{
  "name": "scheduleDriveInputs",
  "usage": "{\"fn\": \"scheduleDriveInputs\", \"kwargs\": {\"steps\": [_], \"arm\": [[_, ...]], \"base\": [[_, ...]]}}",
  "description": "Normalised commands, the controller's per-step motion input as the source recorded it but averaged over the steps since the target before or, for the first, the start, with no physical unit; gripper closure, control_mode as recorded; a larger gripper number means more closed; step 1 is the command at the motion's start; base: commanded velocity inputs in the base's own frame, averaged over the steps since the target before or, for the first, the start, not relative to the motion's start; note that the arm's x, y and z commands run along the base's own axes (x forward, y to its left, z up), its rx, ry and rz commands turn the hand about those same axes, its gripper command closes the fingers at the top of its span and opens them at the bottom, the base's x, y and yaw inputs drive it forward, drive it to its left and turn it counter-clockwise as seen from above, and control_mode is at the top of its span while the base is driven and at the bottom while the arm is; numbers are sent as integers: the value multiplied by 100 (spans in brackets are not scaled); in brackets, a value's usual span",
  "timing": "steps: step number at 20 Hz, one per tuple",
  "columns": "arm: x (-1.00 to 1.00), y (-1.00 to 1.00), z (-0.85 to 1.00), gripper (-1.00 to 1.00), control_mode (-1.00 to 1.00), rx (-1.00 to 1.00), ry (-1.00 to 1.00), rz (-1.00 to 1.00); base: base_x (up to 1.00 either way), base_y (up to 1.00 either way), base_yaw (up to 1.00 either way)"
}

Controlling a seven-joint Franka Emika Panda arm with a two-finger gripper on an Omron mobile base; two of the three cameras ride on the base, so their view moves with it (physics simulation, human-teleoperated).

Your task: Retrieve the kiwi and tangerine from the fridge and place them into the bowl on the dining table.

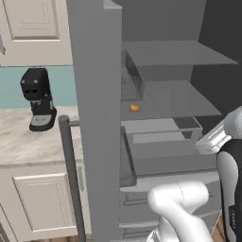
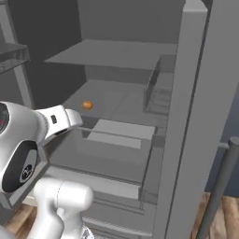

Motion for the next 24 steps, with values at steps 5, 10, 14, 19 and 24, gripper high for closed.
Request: {"fn": "scheduleDriveInputs", "kwargs": {"steps": [5, 10, 14, 19, 24], "arm": [[0, 0, 0, -100, 100, 0, 0, 0], [0, 0, 0, -100, 100, 0, 0, 0], [0, 0, 0, -100, 100, 0, 0, 0], [0, 0, 0, -100, 100, 0, 0, 0], [0, 0, 0, -100, 100, 0, 0, 0]], "base": [[54, 20, -33], [40, 0, -31], [60, 8, -25], [65, 4, -14], [47, -7, -12]]}}
